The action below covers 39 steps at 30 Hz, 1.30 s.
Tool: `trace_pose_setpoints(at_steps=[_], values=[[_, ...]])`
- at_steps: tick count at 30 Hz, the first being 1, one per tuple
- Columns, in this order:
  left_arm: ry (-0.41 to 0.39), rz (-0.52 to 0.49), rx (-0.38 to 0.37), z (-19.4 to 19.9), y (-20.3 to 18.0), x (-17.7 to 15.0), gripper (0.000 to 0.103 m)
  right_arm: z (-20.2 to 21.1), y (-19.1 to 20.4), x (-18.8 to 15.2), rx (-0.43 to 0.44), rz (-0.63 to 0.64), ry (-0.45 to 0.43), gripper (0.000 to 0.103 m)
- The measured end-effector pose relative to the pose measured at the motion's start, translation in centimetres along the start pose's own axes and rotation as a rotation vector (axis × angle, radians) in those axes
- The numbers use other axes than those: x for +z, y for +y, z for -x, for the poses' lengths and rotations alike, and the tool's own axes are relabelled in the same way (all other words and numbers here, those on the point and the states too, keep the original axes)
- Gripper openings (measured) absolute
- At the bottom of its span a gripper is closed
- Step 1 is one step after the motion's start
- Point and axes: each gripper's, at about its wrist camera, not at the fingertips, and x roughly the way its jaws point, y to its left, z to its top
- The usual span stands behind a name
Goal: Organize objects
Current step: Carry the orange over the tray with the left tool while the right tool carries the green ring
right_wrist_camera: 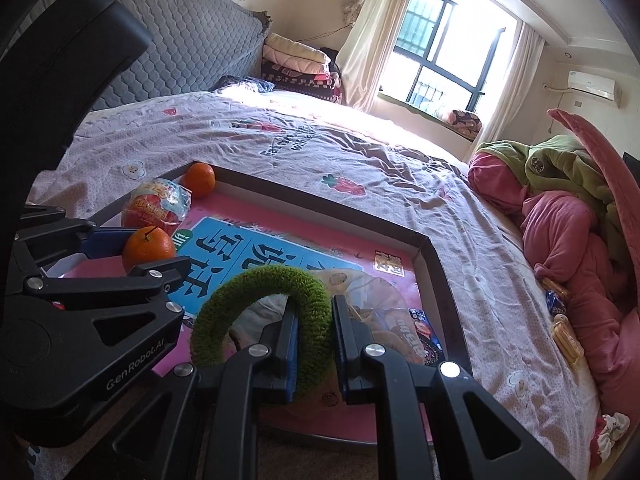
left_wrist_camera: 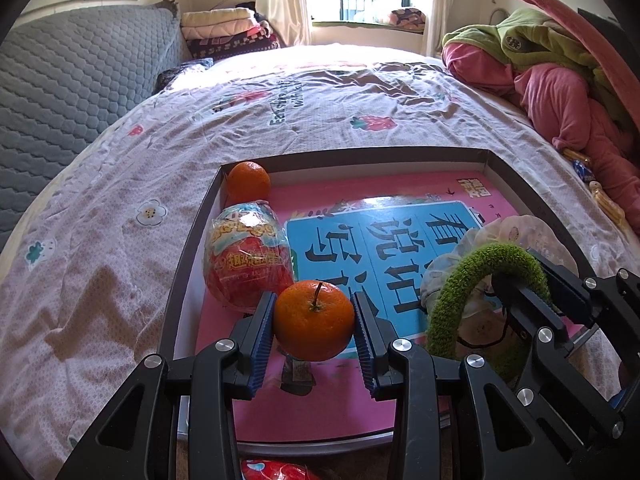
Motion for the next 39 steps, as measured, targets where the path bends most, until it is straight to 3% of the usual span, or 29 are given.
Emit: trace_pose_setpoints(at_steps=[12,39], values=[[0.062,0.028,-0.017,-0.7,0.3,-0.3,0.039,0.2,-1.2,-0.3,0.059,-0.052,0.018,0.015],[0.067,-0.001,-0.011,-0.6,-0.2,-0.6,0.039,1.4,-2.6,-0.7,0.140,-0.105,0.044,0.017]])
